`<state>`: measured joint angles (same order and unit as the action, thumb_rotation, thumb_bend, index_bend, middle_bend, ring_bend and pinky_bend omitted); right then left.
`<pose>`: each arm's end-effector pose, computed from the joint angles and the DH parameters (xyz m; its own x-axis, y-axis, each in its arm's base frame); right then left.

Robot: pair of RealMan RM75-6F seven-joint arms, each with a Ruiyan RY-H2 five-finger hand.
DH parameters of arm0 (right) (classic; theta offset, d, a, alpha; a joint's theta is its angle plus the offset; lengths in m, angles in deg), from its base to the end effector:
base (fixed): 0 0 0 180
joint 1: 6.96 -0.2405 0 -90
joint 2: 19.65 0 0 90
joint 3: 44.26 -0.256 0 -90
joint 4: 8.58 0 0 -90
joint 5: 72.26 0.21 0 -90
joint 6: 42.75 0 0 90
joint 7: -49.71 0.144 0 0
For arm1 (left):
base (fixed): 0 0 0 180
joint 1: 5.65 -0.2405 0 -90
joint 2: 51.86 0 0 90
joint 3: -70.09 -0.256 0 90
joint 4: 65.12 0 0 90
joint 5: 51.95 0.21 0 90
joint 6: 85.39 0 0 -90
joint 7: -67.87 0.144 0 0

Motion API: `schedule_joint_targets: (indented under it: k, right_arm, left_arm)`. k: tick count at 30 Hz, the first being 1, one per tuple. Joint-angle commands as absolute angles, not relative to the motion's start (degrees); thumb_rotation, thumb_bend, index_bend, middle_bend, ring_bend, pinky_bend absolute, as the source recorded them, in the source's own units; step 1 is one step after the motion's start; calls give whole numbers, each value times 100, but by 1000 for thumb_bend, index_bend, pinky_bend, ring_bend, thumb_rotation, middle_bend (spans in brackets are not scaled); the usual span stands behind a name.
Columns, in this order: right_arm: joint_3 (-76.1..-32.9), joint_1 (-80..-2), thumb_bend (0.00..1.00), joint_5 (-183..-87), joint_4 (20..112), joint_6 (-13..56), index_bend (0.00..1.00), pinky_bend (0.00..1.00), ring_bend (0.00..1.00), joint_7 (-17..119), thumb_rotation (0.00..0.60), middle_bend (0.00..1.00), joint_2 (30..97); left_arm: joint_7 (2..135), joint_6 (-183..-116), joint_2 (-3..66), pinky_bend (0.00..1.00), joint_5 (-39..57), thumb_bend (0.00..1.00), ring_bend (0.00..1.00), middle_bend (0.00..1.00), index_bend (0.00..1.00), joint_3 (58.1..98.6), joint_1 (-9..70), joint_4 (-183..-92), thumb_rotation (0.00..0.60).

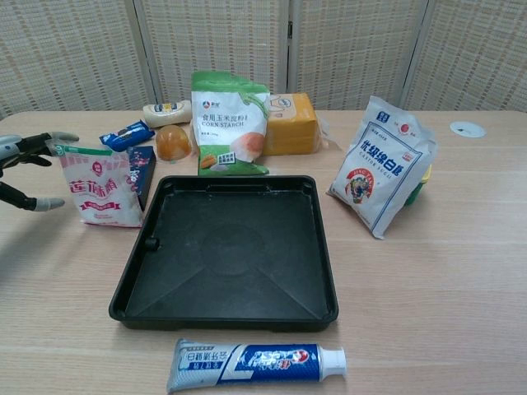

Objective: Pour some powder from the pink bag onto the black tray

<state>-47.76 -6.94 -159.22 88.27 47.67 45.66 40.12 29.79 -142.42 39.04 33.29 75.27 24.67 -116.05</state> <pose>-0.3066 -0.1561 0.1886 0.4599 0.0644 0.8856 -0.8878 0.0507 0.4574 -0.3113 0.3437 0.0277 0.0575 0.3034 0.9511 0.9934 -0.1119 -0.0244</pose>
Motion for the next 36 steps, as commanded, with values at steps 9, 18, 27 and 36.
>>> schedule_joint_targets:
  k: [9, 18, 27, 36]
  right_arm:
    - [-4780, -666, 421, -15874, 9111, 4758, 0, 133, 131, 4290, 545, 88, 3922]
    - [-4800, -637, 421, -15848, 9325, 4796, 0, 133, 135, 4116, 545, 91, 3830]
    - [-4805, -606, 421, -15826, 9422, 4823, 0, 133, 136, 4029, 545, 92, 3800]
    - [-4823, -604, 421, -15811, 9448, 4820, 0, 133, 138, 4000, 546, 93, 3788]
  left_arm:
    - [2192, -14282, 4642, 163, 3555, 288, 116, 37, 1, 7309, 2698, -10569, 600]
    - [1784, -14573, 5117, 167, 3667, 288, 130, 57, 19, 7175, 2670, -9843, 600]
    - [1578, -14627, 5527, 180, 3677, 288, 143, 78, 49, 7115, 2694, -9297, 600]
    - [1447, -14628, 5827, 214, 3594, 288, 195, 143, 135, 7171, 2754, -8855, 600]
